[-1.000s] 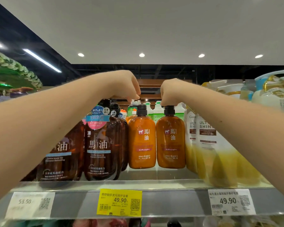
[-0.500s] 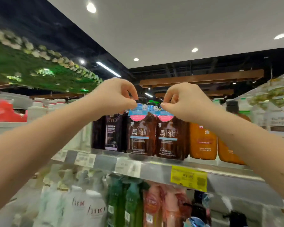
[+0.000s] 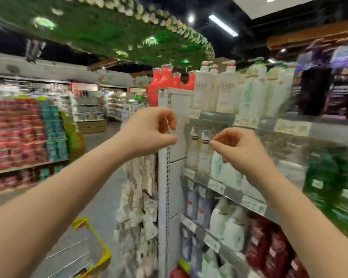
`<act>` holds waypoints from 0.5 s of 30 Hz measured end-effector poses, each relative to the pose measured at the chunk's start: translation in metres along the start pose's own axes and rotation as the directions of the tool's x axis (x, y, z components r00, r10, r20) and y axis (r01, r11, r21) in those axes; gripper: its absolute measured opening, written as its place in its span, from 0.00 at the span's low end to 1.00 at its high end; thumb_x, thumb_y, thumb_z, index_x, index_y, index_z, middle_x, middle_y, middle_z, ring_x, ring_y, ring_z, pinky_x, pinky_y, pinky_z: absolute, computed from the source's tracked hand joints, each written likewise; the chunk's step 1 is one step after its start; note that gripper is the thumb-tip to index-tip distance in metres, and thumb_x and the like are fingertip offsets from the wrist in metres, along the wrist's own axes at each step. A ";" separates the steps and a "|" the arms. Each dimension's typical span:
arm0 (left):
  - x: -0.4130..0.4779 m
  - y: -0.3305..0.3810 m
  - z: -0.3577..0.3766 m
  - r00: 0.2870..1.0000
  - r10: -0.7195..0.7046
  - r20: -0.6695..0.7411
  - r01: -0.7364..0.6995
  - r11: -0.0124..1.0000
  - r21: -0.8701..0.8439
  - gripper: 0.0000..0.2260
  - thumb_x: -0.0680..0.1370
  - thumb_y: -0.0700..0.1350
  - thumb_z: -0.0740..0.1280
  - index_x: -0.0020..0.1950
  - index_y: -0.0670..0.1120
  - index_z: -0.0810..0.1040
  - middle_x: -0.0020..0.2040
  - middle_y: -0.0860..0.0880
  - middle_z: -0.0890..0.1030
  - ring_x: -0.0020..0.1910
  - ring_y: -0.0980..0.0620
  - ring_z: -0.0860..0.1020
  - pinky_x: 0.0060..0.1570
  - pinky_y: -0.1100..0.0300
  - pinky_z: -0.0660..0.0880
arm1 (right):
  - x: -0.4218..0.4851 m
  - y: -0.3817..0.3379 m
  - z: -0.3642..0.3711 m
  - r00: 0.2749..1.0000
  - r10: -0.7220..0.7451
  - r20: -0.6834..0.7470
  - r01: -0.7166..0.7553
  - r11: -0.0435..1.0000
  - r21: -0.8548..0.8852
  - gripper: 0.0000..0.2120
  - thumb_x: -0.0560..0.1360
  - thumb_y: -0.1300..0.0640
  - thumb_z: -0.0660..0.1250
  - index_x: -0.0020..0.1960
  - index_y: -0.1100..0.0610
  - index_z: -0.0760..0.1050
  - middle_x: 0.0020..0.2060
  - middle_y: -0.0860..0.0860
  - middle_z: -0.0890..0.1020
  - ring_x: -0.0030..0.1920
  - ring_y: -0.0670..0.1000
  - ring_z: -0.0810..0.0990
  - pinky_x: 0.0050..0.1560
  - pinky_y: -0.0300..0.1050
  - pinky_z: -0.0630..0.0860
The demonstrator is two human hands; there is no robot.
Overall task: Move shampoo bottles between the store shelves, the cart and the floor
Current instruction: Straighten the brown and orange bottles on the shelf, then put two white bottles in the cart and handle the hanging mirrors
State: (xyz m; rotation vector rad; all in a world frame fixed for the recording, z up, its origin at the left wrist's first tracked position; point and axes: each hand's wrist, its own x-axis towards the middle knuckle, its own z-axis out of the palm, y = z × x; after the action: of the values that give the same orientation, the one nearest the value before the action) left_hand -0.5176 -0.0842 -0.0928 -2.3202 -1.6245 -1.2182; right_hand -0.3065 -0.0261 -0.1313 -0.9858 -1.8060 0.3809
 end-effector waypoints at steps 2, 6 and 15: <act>-0.032 -0.049 -0.016 0.996 -0.083 -0.009 0.084 0.996 0.029 0.07 0.69 0.41 0.72 0.38 0.49 0.74 0.28 0.54 0.72 0.25 0.60 0.67 0.31 0.63 0.67 | -0.004 -0.006 0.056 0.996 0.015 0.082 -0.018 0.999 0.031 0.05 0.71 0.58 0.72 0.37 0.57 0.79 0.25 0.50 0.77 0.27 0.48 0.74 0.34 0.43 0.70; -0.092 -0.137 -0.038 0.964 -0.262 -0.046 0.265 0.960 0.090 0.10 0.68 0.40 0.72 0.37 0.52 0.72 0.28 0.53 0.72 0.25 0.59 0.67 0.31 0.61 0.65 | -0.007 -0.014 0.148 0.969 0.044 0.242 -0.063 0.995 0.071 0.05 0.72 0.56 0.72 0.39 0.55 0.79 0.29 0.50 0.79 0.29 0.49 0.76 0.34 0.45 0.74; -0.213 -0.302 -0.044 0.725 -0.663 -0.186 0.682 0.728 0.066 0.09 0.66 0.37 0.71 0.38 0.49 0.73 0.27 0.54 0.71 0.27 0.59 0.69 0.32 0.65 0.66 | -0.014 -0.014 0.385 0.806 0.005 0.591 -0.110 0.984 0.141 0.04 0.71 0.61 0.71 0.38 0.61 0.79 0.31 0.57 0.79 0.30 0.51 0.74 0.37 0.50 0.74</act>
State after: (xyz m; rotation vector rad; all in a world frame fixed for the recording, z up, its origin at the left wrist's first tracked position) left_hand -0.8176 -0.1346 -0.3081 -1.5168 -2.5092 -1.2758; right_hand -0.6478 0.0206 -0.3035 -0.8547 -2.2513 0.9525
